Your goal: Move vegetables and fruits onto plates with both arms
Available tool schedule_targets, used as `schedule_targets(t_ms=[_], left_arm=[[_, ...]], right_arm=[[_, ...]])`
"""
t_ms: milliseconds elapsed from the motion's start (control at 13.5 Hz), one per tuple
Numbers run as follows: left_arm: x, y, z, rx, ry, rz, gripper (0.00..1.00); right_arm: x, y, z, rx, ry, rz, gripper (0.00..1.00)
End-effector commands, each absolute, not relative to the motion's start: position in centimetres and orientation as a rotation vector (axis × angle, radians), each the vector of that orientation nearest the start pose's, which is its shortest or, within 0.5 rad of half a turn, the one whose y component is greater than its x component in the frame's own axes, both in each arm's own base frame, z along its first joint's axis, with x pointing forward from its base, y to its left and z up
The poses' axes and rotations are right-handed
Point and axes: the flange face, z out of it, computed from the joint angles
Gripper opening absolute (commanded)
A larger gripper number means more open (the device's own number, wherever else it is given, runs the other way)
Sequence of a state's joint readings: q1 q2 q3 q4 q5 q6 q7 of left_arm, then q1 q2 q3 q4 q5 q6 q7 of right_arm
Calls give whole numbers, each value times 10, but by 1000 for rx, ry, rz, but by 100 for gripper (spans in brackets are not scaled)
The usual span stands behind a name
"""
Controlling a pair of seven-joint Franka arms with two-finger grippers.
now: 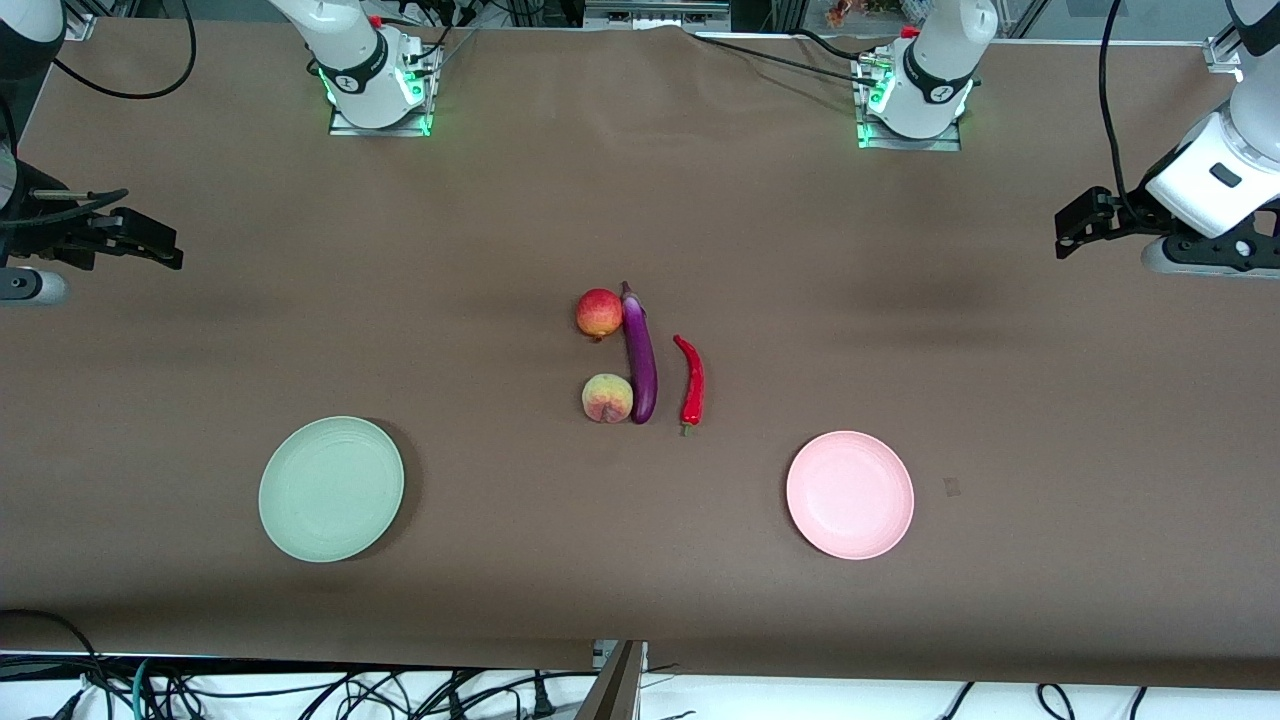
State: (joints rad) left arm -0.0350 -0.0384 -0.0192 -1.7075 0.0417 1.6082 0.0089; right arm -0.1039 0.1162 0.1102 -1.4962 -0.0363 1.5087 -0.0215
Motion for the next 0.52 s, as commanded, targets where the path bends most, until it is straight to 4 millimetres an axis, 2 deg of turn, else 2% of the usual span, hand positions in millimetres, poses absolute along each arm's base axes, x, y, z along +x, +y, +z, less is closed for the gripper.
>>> schedule_targets(t_ms=[0, 444], left_arm=[[546, -26, 589, -3109, 133, 128, 100], [548, -25, 587, -3110, 128, 138, 100]], right_arm=[[582, -7, 590, -3149, -45, 154, 100], [582, -7, 589, -3147, -45, 156, 100]])
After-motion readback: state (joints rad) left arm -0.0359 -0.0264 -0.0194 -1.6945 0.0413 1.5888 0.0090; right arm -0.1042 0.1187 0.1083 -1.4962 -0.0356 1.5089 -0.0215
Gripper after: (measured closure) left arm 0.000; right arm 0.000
